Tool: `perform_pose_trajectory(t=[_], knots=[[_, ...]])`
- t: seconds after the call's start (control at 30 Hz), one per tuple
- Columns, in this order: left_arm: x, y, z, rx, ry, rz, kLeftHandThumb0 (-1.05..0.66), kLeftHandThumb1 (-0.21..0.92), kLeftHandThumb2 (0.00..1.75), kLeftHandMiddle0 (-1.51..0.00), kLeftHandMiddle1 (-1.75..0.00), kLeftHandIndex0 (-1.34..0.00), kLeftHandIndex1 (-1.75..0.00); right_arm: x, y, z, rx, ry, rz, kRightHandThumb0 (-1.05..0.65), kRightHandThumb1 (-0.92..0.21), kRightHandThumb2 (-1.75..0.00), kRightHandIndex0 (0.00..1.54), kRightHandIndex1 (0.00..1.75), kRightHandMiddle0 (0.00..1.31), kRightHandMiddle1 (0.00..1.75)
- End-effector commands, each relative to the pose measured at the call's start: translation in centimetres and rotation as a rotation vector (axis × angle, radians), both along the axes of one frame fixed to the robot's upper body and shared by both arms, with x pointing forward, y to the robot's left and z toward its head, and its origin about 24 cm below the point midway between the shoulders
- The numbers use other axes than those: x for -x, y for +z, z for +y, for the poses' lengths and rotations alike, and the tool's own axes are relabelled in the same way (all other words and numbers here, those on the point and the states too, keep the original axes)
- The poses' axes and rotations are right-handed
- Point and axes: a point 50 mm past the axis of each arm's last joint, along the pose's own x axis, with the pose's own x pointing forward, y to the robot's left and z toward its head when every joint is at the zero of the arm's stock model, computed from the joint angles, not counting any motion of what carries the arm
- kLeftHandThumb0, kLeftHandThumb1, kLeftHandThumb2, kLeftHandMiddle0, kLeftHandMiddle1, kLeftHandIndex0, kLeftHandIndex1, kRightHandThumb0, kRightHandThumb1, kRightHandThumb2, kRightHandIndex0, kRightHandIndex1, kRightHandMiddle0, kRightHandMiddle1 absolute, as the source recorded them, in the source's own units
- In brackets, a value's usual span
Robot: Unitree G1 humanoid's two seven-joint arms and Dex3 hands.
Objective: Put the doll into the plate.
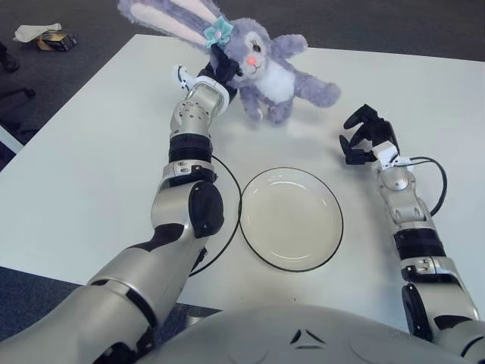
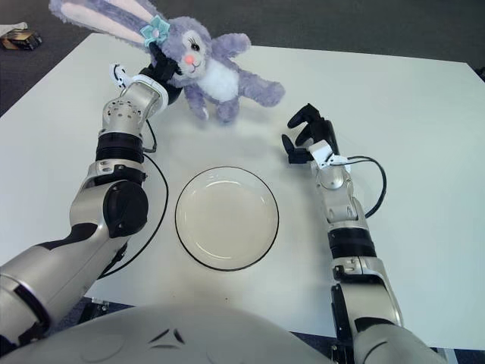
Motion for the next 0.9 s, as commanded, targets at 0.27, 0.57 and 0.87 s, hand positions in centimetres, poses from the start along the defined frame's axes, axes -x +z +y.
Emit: perform_pose_trajectory(t=[0.27,0.57,0.87], knots=[[0.5,-1.4,-1.6,0.091,-0.009,0.113,0.00,0.02,1.67,-0.82,-1.75,-0.62,-1.75,-2.1,3.1,0.0,0.161,-0.002,-0.065,-0.01,-0.46,-1.15,0.40,1.75,0.38,1.75],[0.4,-1.9,-2.4,0.209,0.083,0.198,0.00,-0.02,1.69,-0.87,-1.72,-0.63,-1.75,-2.2,3.5,0.0,0.250,0.017,-0.097,-0.01,-0.60,-0.99,0.30,1.75,0.28,1.75],[0.1,-2.6,-2.7,0.279,0.091,0.219,0.00,-0.07,1.74,-0.92,-1.71,-0.67,-1.75,-2.4,3.5,0.2,0.292,0.021,-0.108,-0.01,-0.59,-0.97,0.48,1.66,0.16,1.75]])
